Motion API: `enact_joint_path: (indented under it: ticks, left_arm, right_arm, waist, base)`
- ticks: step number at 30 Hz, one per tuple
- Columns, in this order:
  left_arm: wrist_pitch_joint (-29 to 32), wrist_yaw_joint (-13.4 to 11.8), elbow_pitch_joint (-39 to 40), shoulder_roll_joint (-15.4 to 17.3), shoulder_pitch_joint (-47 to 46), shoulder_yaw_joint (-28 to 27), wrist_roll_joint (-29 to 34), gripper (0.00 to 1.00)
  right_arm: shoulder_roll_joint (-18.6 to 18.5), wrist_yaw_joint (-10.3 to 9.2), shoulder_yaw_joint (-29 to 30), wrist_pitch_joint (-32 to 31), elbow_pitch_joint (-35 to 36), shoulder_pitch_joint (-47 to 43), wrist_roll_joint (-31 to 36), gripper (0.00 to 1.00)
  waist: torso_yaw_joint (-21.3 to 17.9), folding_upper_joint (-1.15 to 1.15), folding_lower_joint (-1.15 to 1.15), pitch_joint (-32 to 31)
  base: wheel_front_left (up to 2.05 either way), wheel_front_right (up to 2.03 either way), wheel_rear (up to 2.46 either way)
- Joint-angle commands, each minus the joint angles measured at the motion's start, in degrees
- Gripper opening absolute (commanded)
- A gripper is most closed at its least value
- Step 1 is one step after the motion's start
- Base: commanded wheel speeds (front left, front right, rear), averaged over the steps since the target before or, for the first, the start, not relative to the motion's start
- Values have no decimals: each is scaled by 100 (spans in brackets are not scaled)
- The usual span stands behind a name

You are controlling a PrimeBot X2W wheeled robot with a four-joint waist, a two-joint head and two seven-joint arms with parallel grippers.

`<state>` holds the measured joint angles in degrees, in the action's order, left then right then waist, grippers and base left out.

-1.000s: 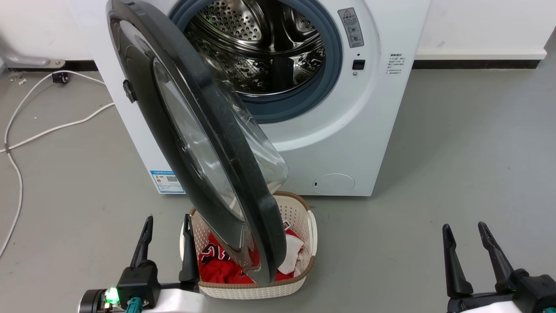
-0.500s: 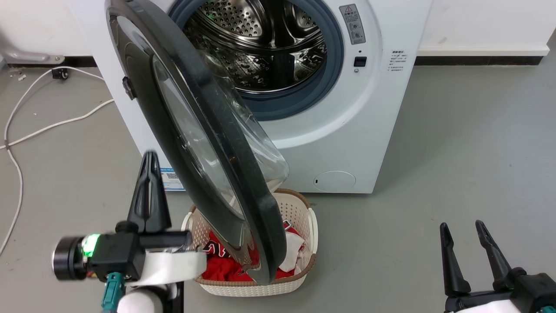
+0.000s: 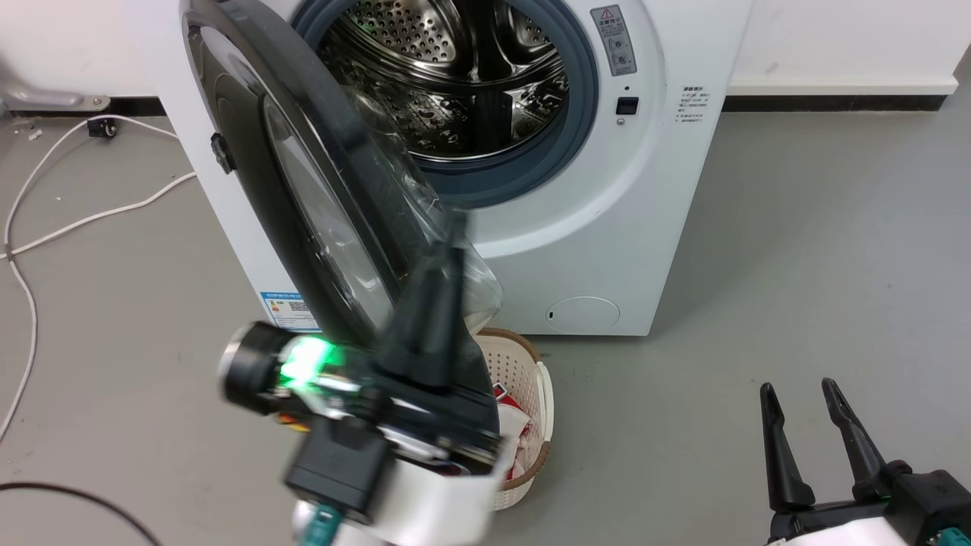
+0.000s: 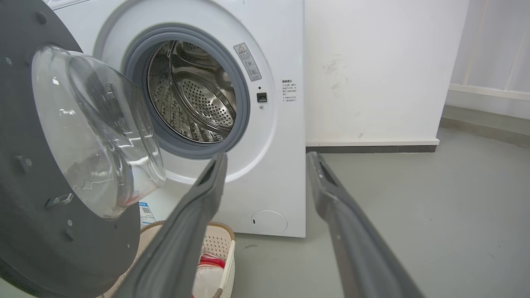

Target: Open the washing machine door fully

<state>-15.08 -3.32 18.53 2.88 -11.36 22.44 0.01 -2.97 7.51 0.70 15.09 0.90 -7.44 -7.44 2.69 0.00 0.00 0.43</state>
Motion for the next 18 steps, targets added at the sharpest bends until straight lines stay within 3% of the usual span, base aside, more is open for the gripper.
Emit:
enact_joint_path:
  ticks: [1, 10, 18]
  left_arm:
    - [-14, 19, 20, 1, -89, 104, -23, 0]
    - [-14, 14, -167, 1, -363, 1292, -147, 0]
    - [-14, 20, -398, 1, -350, 1837, -218, 0]
  right_arm:
    - [16, -4, -10, 11, -14, 76, 3, 100]
    - [16, -4, -47, 11, -11, 81, -2, 100]
    - [16, -4, -55, 11, -8, 67, 4, 100]
  waist:
    - [-6, 0, 0, -2]
    - [-72, 0, 0, -12]
    - [-82, 0, 0, 11]
  base:
    - [0, 0, 0]
    - [0, 0, 0]
    - [0, 0, 0]
